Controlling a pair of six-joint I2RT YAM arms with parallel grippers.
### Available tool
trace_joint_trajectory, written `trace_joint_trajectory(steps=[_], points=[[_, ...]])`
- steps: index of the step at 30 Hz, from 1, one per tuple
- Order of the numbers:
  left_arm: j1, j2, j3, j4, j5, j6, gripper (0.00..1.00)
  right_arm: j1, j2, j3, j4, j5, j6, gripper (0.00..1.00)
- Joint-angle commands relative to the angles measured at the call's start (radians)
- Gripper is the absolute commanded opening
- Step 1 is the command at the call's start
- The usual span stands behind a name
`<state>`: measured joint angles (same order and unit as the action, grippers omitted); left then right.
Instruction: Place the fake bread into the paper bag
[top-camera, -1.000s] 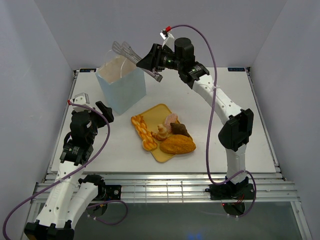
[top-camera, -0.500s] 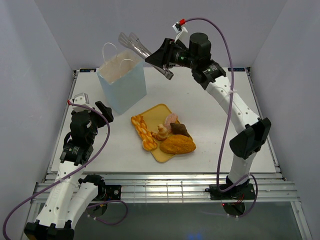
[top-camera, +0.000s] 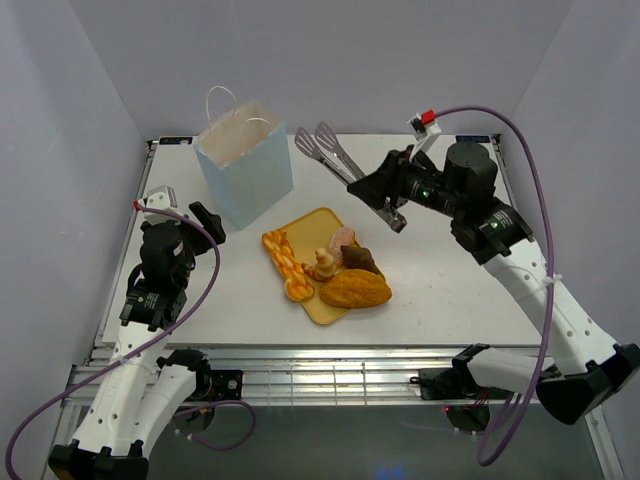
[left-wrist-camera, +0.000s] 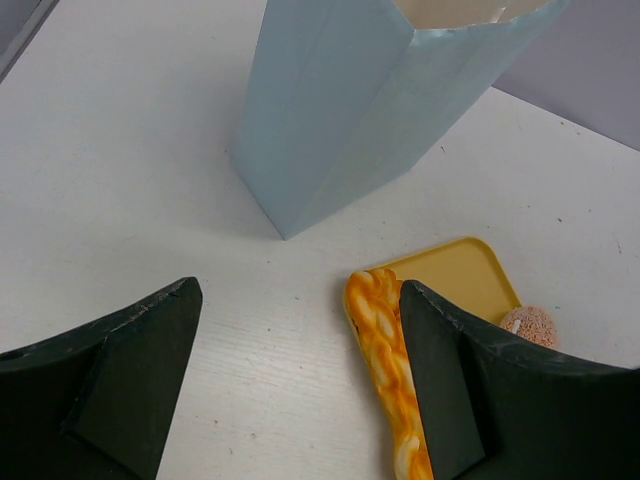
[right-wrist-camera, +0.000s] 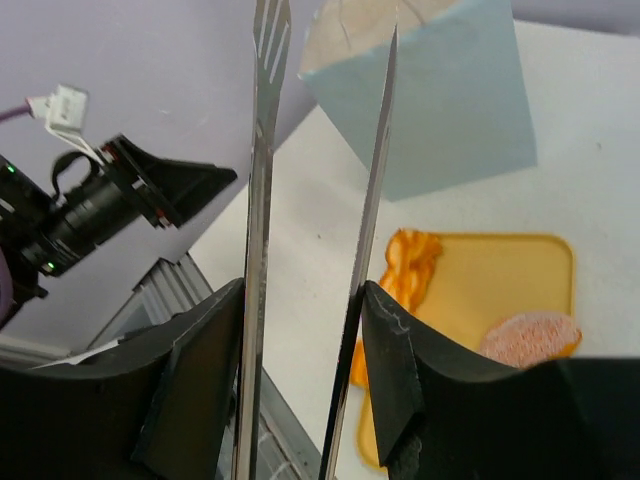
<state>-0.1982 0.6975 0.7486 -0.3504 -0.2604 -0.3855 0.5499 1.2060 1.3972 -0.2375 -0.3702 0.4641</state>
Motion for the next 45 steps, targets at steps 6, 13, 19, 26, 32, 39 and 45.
trace_joint_trajectory(steps=[6, 13, 19, 26, 32, 39, 45], points=[[0.005, 0.003, 0.003, 0.011, 0.012, 0.007, 0.91, -0.002, -0.256, -0.335, -0.144, 0.131, -0.097, 0.54], [0.005, 0.011, 0.005, 0.008, 0.018, 0.008, 0.91, -0.001, -0.319, -0.463, -0.238, 0.204, -0.169, 0.52], [0.005, 0.017, 0.006, 0.007, 0.023, 0.008, 0.91, -0.001, -0.336, -0.536, -0.246, 0.22, -0.222, 0.51], [0.003, 0.011, 0.008, 0.005, 0.027, 0.008, 0.92, 0.005, -0.318, -0.537, -0.263, 0.228, -0.265, 0.52], [0.003, 0.013, 0.011, 0.005, 0.038, 0.011, 0.98, 0.027, -0.283, -0.544, -0.258, 0.234, -0.278, 0.52], [0.003, 0.007, 0.009, 0.007, 0.038, 0.01, 0.98, 0.074, -0.261, -0.561, -0.237, 0.261, -0.263, 0.51], [0.005, 0.002, 0.009, 0.007, 0.038, 0.008, 0.93, 0.099, -0.24, -0.56, -0.232, 0.292, -0.269, 0.52]])
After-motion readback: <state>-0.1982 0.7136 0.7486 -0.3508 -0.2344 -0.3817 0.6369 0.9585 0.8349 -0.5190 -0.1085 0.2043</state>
